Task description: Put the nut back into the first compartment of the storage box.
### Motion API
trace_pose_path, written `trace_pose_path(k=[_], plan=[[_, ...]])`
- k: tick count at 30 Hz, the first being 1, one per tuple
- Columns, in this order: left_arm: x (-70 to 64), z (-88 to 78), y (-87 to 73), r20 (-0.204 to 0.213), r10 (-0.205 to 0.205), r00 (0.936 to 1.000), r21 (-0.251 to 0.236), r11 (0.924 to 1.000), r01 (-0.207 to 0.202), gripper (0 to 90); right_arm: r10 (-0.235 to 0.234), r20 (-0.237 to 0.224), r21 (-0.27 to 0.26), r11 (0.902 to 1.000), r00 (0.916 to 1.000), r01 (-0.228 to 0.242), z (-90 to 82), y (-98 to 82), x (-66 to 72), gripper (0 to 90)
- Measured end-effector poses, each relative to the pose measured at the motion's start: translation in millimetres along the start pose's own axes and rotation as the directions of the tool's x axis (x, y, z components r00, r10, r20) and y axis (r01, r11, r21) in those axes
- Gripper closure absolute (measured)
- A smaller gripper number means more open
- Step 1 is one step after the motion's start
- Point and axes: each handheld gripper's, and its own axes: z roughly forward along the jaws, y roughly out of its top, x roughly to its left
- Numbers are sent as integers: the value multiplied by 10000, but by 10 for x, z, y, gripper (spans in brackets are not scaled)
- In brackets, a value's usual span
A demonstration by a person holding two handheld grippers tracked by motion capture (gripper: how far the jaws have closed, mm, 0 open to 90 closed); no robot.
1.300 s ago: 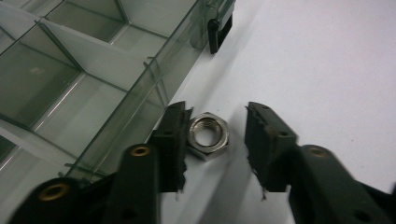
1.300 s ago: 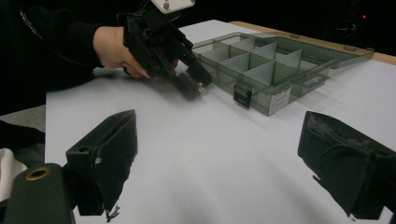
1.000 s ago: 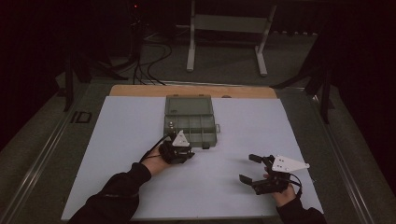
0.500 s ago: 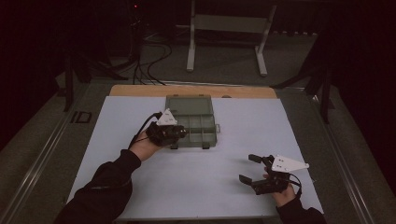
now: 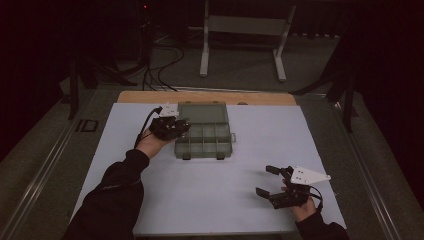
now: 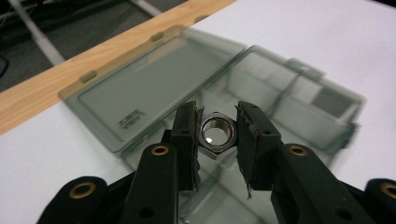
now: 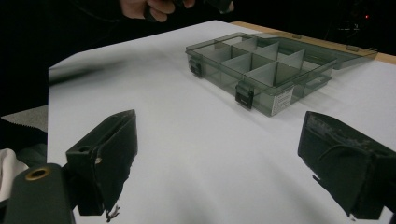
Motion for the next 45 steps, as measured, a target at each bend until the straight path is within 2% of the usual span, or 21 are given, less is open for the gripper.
trace_pose_path(k=[4, 6, 7, 10, 11, 14, 16, 17, 18, 19, 24, 25, 27, 31, 33, 34, 35, 37, 39, 41, 45], plan=[[58, 98, -63, -133, -186, 9997, 313, 9993, 190, 702, 5, -14, -1, 10000, 10000, -5, -2, -1, -1, 121], [88, 192, -120, -220, -343, 9992, 728, 9967, 358, 700, 18, -27, -13, 10000, 10000, -18, -2, -2, -2, 121], [94, 209, -130, -270, -433, 9987, 758, 9961, 452, 692, 3, -26, -3, 10000, 10000, -3, -1, -2, -2, 121], [108, 215, -128, -245, -675, 9974, 730, 9949, 691, 497, -4, -41, 6, 10000, 10000, 4, 0, -3, -2, 121], [108, 215, -128, -245, -675, 9974, 730, 9949, 691, 497, 2, -42, 0, 10000, 10000, -2, -2, -2, -1, 121], [114, 127, -93, -232, -838, 9962, 595, 9946, 851, 333, 18, -20, 3, 10000, 10000, -18, -7, -2, -2, 121], [113, 105, -91, -242, -840, 9962, 557, 9948, 853, 278, 19, -25, 4, 10000, 10000, -19, -7, -2, -1, 121], [113, 105, -91, -242, -840, 9962, 557, 9948, 853, 278, 20, -23, 3, 10000, 10000, -20, -7, -2, -2, 121], [111, 6, -96, -26, -1097, 9940, 252, 9936, 1097, 203, 11, -15, 12, 10000, 10000, -11, -5, -1, -1, 121], [109, -24, -104, 194, -1107, 9937, 222, 9937, 1102, 162, 17, -16, 11, 10000, 10000, -17, -5, -1, 0, 121], [49, -155, -168, 490, -1003, 9937, -321, 9943, 1020, 44, 8, 3, 15, 10000, 10000, -8, -4, -1, 0, 121], [38, -184, -187, 807, -1112, 9905, -526, 9919, 1157, 27, 2, 13, 25, 10000, 10000, -2, -3, -1, -1, 121], [-10, -242, -224, 1214, -1116, 9863, -776, 9896, 1215, 20, 15, 10, 15, 10000, 10000, -15, -3, 0, -1, 121], [-124, -321, -289, 1472, -622, 9872, -914, 9929, 762, 18, -7, 25, 26, 10000, 10000, 7, -1, -1, -1, 121], [-180, -372, -329, 1843, -429, 9819, -1087, 9920, 637, 18, -1, 22, 22, 10000, 10000, 1, -1, -1, 0, 121], [-180, -372, -329, 1843, -429, 9819, -1087, 9920, 637, 18, -1, 22, 22, 10000, 10000, 1, -1, -1, 0, 121], [-237, -433, -384, 2146, -263, 9763, -1369, 9890, 567, 18, -18, 32, 29, 10000, 10000, 18, -1, 0, 2, 121], [-291, -494, -452, 2207, -227, 9751, -1466, 9876, 562, 18, 15, 32, 15, 10000, 10000, -15, -5, 2, 4, 121], [-342, -549, -531, 2380, -306, 9708, -1489, 9865, 676, 19, 11, 42, 26, 10000, 10000, -11, -5, 0, 2, 121], [-403, -601, -615, 2309, -171, 9728, -1424, 9885, 511, 19, 2, 45, 27, 10000, 10000, -2, -5, -1, 1, 121], [-489, -723, -765, 2398, -177, 9707, -1200, 9916, 477, 19, -24, 45, 32, 10000, 10000, 24, -2, -1, 2, 121]])
